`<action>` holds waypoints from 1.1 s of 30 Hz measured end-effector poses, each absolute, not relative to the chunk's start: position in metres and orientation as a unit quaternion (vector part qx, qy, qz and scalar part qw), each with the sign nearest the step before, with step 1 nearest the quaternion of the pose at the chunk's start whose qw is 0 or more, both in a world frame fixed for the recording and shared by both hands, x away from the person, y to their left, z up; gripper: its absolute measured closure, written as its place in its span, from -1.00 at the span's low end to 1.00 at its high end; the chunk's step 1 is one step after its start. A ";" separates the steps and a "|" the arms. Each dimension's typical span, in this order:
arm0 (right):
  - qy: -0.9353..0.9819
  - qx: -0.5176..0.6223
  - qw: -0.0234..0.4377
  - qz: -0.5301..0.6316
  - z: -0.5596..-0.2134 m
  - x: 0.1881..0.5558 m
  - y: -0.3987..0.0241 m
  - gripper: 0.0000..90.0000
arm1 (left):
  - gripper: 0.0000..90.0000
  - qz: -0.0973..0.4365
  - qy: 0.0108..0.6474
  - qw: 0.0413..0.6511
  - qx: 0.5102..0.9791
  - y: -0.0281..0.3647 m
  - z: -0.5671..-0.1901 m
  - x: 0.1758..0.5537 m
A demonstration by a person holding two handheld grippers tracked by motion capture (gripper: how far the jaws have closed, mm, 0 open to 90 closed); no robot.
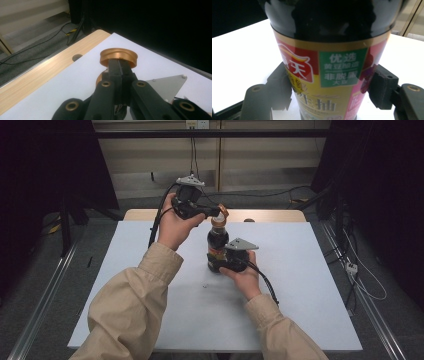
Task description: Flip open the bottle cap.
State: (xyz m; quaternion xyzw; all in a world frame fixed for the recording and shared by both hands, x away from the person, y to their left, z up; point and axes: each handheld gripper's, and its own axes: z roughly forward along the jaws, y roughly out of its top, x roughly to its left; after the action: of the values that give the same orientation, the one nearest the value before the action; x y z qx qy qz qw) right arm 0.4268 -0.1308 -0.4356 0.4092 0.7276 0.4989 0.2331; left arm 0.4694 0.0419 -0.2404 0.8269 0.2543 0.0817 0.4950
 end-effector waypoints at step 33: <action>0.724 0.411 0.238 0.500 -0.437 0.426 -0.130 -0.34 | 0.99 0.073 0.249 0.503 0.824 0.053 -0.237 0.466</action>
State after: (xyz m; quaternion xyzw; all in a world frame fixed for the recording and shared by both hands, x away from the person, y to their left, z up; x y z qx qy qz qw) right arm 0.4262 -0.1300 -0.4367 0.4113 0.7239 0.5000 0.2383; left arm 0.4660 0.0526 -0.2366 0.8244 0.2489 0.0733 0.5031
